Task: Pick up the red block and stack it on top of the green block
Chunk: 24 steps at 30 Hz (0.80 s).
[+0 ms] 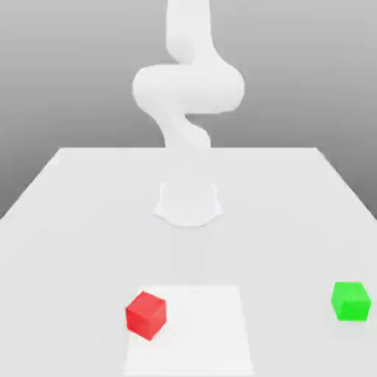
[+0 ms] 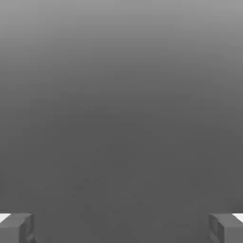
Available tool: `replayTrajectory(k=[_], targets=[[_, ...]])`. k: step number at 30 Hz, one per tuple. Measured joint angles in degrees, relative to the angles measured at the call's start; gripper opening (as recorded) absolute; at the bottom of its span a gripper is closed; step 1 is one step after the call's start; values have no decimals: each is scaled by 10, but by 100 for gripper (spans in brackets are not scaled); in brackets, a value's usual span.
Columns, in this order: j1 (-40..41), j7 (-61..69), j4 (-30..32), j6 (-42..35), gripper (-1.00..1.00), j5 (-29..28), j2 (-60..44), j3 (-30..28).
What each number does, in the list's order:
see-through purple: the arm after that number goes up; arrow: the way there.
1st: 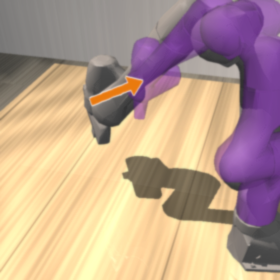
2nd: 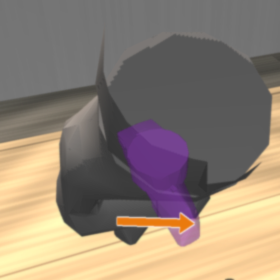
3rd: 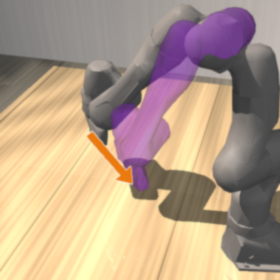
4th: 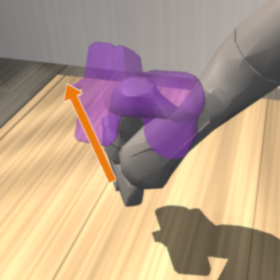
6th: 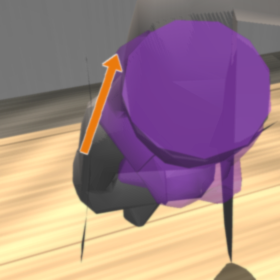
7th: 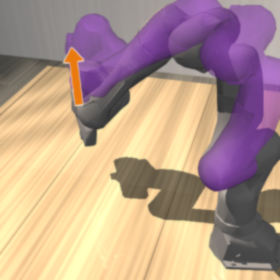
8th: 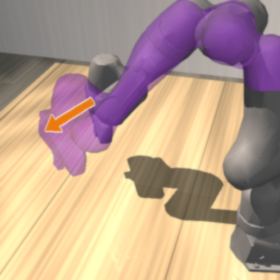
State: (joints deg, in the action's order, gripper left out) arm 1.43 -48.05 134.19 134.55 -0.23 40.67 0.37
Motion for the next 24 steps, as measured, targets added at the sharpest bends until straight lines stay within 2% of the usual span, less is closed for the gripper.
replayTrajectory(k=[14,20,24], targets=[[66,-126,136,158,0,-13,-295,2],[84,-167,194,225,0,-2,-420,-7],[85,-171,195,289,0,5,-502,-7]])
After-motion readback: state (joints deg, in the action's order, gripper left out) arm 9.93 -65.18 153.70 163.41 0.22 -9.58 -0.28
